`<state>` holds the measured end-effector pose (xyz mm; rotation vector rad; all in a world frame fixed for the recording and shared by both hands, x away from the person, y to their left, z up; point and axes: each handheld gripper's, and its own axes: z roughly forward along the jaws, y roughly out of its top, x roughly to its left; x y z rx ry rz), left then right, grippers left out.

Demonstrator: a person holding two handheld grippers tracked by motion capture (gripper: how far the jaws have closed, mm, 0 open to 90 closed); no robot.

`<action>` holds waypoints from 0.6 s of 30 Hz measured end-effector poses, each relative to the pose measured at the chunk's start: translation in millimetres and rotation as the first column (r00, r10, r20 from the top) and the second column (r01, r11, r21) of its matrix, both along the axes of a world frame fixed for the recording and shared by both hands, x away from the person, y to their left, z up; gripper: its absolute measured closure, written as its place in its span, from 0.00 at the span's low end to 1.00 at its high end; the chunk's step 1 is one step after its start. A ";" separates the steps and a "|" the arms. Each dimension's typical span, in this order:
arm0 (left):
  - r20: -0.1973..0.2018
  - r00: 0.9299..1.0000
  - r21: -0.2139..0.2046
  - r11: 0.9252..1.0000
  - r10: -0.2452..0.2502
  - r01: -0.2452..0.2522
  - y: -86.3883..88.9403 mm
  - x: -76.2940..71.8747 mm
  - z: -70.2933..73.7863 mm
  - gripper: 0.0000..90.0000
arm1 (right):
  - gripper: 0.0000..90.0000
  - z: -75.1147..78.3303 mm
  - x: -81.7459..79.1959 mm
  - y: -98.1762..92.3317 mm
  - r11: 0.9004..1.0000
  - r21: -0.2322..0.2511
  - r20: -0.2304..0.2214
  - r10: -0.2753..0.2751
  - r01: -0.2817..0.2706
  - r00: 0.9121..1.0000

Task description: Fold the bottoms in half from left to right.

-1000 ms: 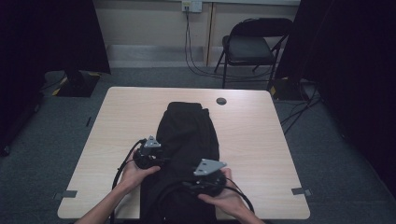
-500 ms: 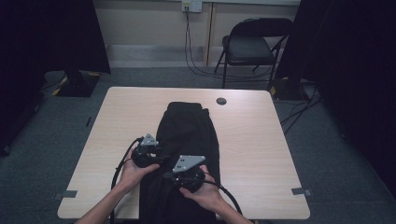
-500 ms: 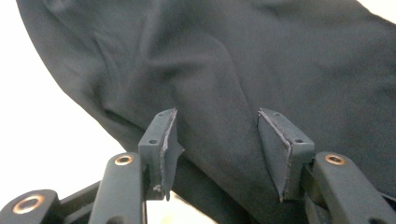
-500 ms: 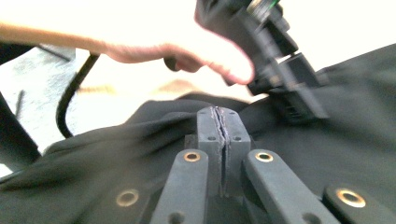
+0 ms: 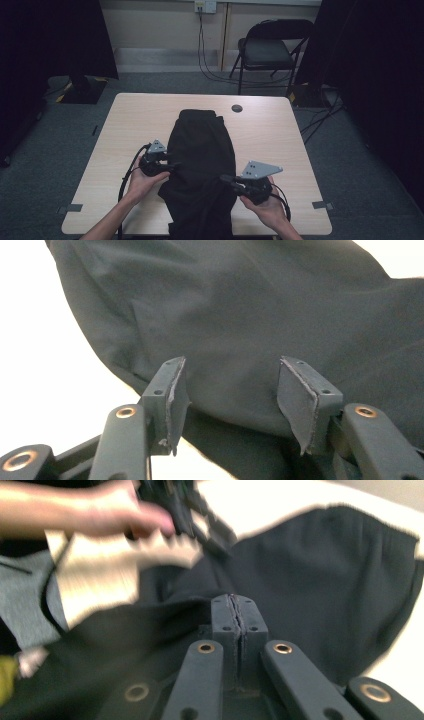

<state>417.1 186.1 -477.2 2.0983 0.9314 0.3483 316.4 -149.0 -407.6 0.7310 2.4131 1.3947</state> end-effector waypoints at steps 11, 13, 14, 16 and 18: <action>0.030 1.000 0.001 1.000 -0.007 0.007 -2.1 -2.7 3.4 0.53 | 0.65 -41.7 -11.0 -29.4 0.998 -0.041 -0.107 -0.055 0.051 0.993; 0.023 0.999 0.016 1.000 -0.025 0.024 -5.6 -2.0 0.7 0.55 | 0.65 -29.7 -3.5 -27.8 0.997 -0.003 -0.067 -0.075 0.075 0.995; 0.017 0.999 0.032 0.999 -0.038 0.038 -8.5 -2.4 -1.5 0.56 | 0.67 -27.2 0.7 -25.0 0.997 -0.007 -0.059 -0.083 0.083 0.995; -0.009 0.997 0.075 0.994 -0.077 0.078 -16.0 -4.2 -8.5 0.57 | 0.69 -24.7 15.4 -15.4 0.996 0.007 -0.050 -0.085 0.086 0.995; -0.022 0.996 0.095 0.991 -0.091 0.093 -21.7 -6.8 -12.8 0.57 | 0.72 -27.9 35.7 0.2 0.996 -0.025 -0.038 -0.082 0.081 0.996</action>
